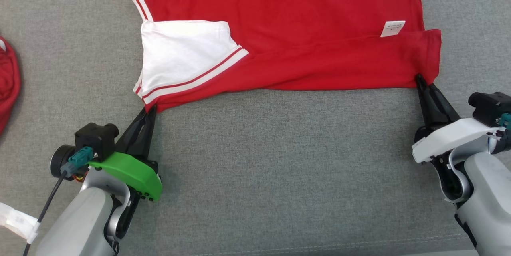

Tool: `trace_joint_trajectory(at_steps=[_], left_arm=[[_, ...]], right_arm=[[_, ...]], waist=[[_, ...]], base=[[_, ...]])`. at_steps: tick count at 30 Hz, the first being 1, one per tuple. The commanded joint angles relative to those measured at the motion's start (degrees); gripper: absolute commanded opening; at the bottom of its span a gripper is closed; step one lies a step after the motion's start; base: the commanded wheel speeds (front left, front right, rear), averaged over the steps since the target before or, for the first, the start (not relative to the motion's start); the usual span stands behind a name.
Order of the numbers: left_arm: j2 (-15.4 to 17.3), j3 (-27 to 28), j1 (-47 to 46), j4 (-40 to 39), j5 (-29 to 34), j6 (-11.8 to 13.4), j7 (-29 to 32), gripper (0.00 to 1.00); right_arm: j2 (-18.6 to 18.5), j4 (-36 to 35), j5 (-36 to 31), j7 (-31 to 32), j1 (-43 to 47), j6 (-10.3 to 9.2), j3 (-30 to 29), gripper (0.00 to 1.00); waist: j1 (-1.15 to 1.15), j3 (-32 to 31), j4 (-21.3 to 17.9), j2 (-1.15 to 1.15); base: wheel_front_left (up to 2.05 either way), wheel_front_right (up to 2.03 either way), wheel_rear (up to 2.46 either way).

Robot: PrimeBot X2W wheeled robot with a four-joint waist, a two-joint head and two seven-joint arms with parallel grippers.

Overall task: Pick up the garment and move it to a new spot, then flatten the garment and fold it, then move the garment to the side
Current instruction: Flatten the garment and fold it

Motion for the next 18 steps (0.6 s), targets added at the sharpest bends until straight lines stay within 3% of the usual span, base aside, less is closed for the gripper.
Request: trace_joint_trajectory(at_steps=[1,7,18], left_arm=[[0.91,-0.03,0.89,-1.13,-0.77,-0.27,0.83,0.0],[4.32,-0.08,4.68,-8.22,-2.94,-0.26,5.72,0.0],[10.92,-0.71,15.39,-24.31,-5.7,4.5,14.63,0.0]], right_arm=[[-1.21,-0.95,0.39,-0.17,0.68,-0.04,0.26,0.0],[-5.41,-4.86,2.68,-0.17,4.68,-0.06,1.88,0.0],[-14.37,-11.09,8.46,-0.17,14.92,-0.08,2.7,0.0]], waist=[[0.0,-0.39,-0.02,0.0],[0.0,-2.03,-0.41,0.0],[0.0,-4.24,-1.1,0.0]], base=[[0.0,0.0,0.0],[0.0,0.0,0.0],[0.0,0.0,0.0]])
